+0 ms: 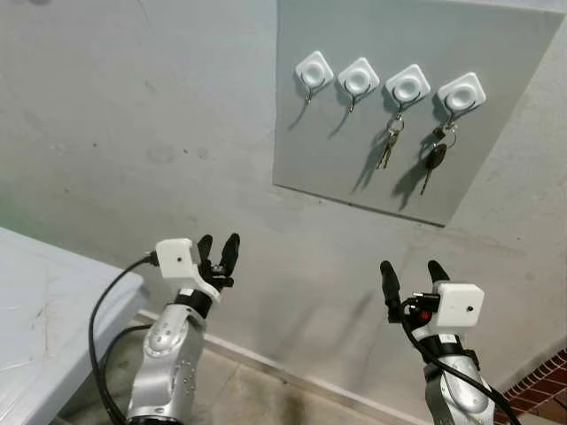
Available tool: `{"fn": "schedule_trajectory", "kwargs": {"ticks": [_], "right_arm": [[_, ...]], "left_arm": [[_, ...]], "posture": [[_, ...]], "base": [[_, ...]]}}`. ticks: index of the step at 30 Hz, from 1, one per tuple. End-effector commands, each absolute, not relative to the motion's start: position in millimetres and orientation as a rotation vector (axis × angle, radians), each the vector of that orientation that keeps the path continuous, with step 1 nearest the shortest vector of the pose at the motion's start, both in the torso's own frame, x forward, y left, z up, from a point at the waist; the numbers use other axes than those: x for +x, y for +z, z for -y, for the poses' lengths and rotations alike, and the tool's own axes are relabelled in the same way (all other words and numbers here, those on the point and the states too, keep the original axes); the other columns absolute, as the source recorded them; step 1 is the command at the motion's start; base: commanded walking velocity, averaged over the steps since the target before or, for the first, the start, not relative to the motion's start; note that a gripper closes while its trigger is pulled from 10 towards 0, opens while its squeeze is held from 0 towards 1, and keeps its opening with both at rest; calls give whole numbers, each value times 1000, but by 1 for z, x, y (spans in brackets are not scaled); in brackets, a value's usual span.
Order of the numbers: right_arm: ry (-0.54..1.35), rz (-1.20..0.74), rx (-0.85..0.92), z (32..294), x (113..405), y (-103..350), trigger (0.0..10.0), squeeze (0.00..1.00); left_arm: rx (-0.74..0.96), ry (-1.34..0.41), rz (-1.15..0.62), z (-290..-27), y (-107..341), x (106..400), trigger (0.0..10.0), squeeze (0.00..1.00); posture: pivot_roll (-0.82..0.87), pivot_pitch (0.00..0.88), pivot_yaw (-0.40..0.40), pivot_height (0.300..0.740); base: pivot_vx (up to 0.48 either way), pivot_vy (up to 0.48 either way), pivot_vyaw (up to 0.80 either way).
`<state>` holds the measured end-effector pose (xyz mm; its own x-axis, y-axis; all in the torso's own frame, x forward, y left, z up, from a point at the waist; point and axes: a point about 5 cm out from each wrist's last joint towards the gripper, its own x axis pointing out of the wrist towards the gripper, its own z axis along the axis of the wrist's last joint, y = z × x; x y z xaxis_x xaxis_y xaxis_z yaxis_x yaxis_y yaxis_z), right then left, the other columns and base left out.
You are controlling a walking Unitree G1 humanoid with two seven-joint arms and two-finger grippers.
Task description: Hang keys on a hook
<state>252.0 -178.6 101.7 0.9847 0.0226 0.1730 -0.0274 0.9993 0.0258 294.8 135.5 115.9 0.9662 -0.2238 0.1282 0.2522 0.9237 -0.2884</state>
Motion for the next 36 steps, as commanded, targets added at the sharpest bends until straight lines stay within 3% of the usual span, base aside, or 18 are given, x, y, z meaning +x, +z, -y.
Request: {"fn": "schedule_trajectory", "kwargs": {"ticks": [1,4,36], "right_arm": [[-10,192,16,182,251,111,10000,0],[-22,184,25,182,251,111,10000,0],[32,186,24,172,267,125,10000,0]], "left_arm": [[-304,-265,104,-137,122,292,10000,0],[-305,-262,101,-138,123,291,10000,0],[-279,-265,91,-136,131,302,10000,0]], "posture": [[21,0,-3,740],[25,0,-3,740],[41,0,-16,740]], "base": [[0,0,0],[0,0,135],[0,0,800]]}}
